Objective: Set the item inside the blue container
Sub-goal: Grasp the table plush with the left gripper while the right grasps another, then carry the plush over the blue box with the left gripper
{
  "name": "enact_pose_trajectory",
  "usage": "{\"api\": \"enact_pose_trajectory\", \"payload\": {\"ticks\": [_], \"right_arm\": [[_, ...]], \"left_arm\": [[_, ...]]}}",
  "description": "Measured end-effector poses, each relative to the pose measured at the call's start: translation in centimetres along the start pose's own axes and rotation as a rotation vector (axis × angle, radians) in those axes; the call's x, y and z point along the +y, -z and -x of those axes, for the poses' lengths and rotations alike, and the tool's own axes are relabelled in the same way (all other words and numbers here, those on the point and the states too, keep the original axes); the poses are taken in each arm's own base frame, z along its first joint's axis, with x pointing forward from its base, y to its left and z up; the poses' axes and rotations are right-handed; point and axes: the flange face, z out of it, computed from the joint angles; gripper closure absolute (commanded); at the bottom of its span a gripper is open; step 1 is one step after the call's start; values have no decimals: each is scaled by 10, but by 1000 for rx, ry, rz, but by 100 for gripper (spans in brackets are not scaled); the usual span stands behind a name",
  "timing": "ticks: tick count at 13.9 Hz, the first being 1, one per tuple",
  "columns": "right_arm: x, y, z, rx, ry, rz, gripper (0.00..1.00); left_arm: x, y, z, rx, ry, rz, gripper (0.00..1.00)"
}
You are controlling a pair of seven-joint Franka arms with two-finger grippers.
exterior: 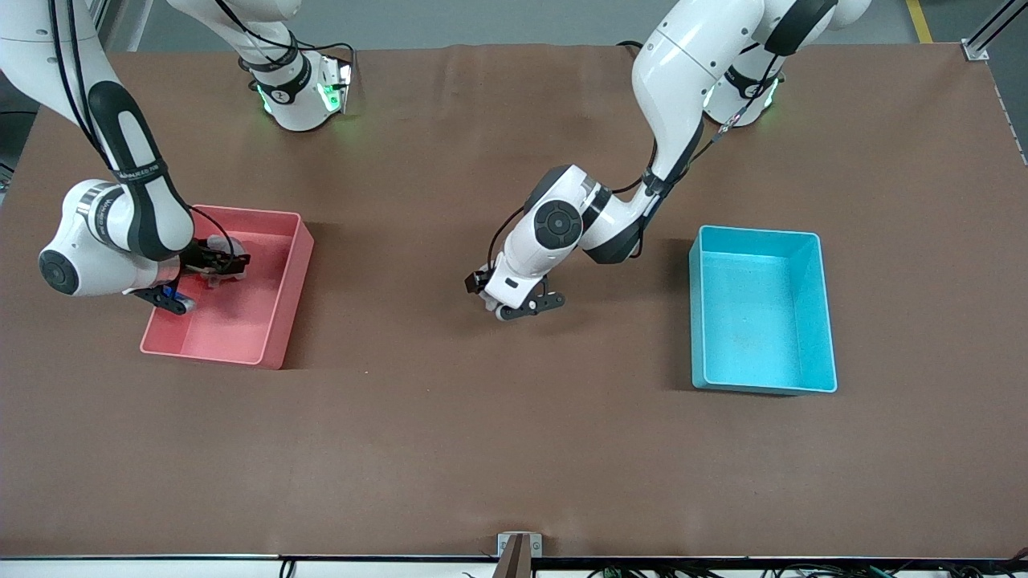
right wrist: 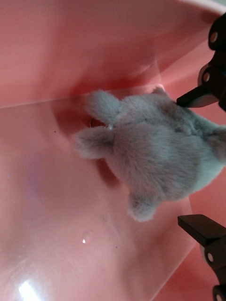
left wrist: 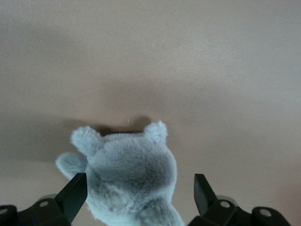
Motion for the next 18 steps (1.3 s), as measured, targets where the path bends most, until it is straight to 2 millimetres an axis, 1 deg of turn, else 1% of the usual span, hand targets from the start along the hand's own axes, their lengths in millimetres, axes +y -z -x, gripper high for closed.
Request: {"api": "enact_pose_trajectory", "payload": {"ticks": [3,4,6,7,8,10,12,13,15,17,18], "right_arm": [[0,-4,-2,-4,-2,1,0],[1,-5,-2,-5,-2,1,0],[1,-7,-3,-9,-4,2,0],[1,-8,-3,-10,-4,2,0],[1,-9,-4,-10,-5,2,5],[1,-9,-4,-9,-5,2,21],[2,-9,-4,-9,-7,1,38],[2,-9,-4,-8,-7,1,44],[2,-9,-4,-8,-8,0,54],[3,-9,-4,-8,-9,0,66],[3,-9,-4,-8,-9,-2,73]], "left_arm": [[-6,-12,0,-12,20,-18,1],[-9,-17,1,-16,25,-26,3],[-12,-26,4,-25,24,-39,14],[-12,-29,6,-28,23,-43,24],[-12,-31,8,-29,24,-45,32],[-11,-30,9,-29,26,-44,47],[-10,-28,9,-29,26,-45,59],[-9,-26,8,-31,26,-47,62],[-8,-17,6,-36,27,-52,63],[-5,6,4,-49,26,-69,64],[-2,24,3,-56,25,-79,64]]}}
